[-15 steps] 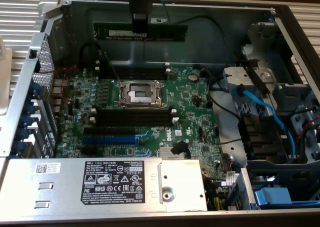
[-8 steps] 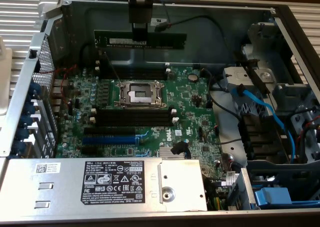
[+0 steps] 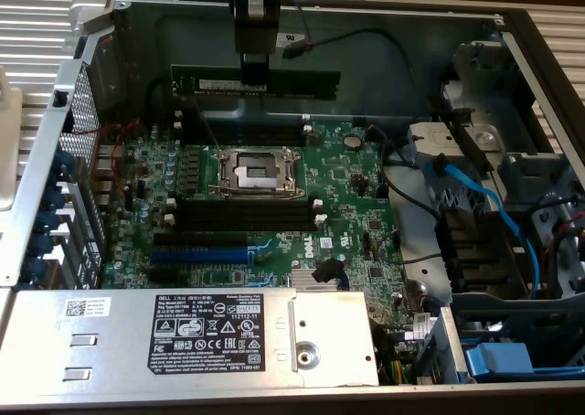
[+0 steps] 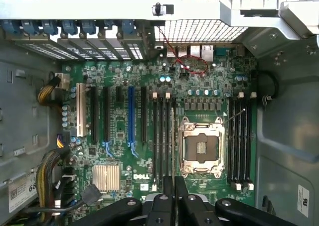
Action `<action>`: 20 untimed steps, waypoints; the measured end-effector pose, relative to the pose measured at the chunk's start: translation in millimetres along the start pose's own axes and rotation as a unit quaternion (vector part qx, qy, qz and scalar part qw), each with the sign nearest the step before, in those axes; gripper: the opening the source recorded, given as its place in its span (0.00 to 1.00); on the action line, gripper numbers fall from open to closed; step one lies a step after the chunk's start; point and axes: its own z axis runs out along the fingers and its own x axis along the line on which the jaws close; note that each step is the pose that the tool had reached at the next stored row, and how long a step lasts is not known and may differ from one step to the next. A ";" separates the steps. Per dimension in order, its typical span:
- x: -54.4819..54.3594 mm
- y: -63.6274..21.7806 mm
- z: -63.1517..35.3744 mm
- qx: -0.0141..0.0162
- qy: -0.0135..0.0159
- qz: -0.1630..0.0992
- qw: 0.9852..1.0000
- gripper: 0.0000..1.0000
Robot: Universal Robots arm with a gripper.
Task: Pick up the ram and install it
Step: 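Insert the ram into the slot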
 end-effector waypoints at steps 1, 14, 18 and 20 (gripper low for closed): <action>-0.1 0.0 1.6 0.000 0.000 0.000 1.000 0.13; -3.6 -0.2 25.1 -0.001 -0.001 0.000 1.000 0.13; -3.7 -0.6 32.5 -0.001 -0.001 0.000 1.000 0.13; -3.4 -0.6 36.2 -0.001 -0.001 0.000 1.000 0.13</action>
